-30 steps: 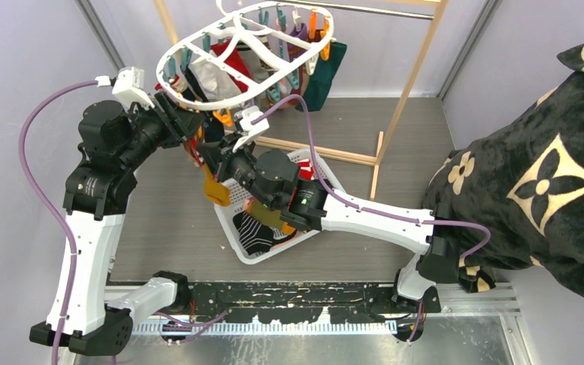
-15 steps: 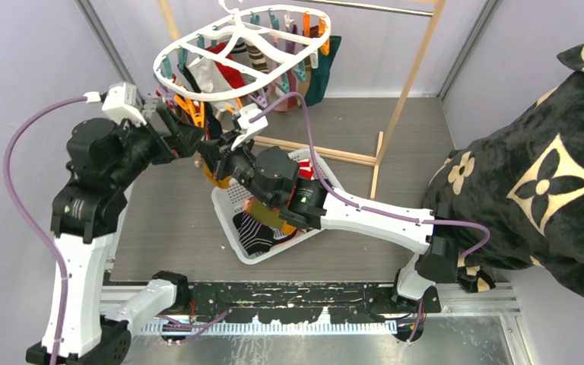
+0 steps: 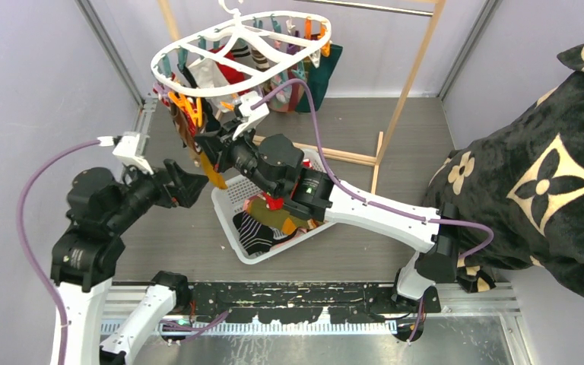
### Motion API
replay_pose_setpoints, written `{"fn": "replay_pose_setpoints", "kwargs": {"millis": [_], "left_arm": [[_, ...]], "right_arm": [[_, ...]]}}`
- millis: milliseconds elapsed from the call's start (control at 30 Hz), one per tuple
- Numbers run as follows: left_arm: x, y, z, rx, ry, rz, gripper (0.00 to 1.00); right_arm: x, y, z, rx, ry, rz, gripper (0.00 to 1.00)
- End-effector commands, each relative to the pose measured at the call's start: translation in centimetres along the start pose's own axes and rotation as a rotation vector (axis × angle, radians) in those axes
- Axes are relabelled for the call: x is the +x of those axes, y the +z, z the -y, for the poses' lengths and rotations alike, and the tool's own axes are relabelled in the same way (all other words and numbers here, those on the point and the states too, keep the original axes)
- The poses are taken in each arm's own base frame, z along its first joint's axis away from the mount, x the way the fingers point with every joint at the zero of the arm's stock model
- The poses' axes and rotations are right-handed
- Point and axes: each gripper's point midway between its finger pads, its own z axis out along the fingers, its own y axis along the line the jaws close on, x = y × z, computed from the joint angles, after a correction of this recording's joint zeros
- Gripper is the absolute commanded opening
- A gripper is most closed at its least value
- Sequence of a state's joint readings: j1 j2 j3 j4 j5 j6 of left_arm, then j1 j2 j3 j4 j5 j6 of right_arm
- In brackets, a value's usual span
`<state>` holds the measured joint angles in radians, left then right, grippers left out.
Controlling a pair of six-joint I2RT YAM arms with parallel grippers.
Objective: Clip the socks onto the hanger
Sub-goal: Clamp the sock onto the hanger.
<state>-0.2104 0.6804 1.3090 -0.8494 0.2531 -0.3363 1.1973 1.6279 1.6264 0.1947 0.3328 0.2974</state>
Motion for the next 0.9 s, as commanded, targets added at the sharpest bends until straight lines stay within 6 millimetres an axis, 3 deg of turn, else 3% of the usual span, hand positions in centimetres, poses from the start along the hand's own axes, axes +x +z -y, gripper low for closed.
{"fn": "replay_pose_setpoints", "kwargs": {"millis": [0, 300, 400, 500, 600, 700, 867], "left_arm": [[0.9, 2.1, 0.6, 0.092, 0.061, -0.025, 0.88], [-3.1, 4.2, 0.1, 0.05, 0.098, 0.07, 0.68], [-2.7, 4.1, -0.2, 0.039, 0.09, 0.068, 0.42], [-2.3, 4.1, -1.6, -0.035, 0.084, 0.07, 0.16], [-1.9, 4.0, -3.4, -0.13, 0.087, 0.058, 0.01], [-2.2, 3.8, -4.2, -0.176, 0.095, 0.067, 0.0], [-3.1, 3.7, -4.2, -0.189, 0.089, 0.089, 0.0]], "right_arm": [[-3.4, -0.1, -2.5, -0.083, 0.063, 0.045, 0.01], [-3.2, 0.5, -3.5, -0.115, 0.085, 0.016, 0.01], [-3.1, 0.6, -3.4, -0.112, 0.092, 0.014, 0.02], [-3.5, 0.4, -2.8, -0.104, 0.117, 0.021, 0.15], [-4.1, -0.2, -1.5, -0.097, 0.149, 0.032, 0.48], [-4.6, -1.6, 0.6, -0.101, 0.184, 0.034, 0.63], [-4.6, -4.2, 4.5, -0.135, 0.262, 0.006, 0.7]]}}
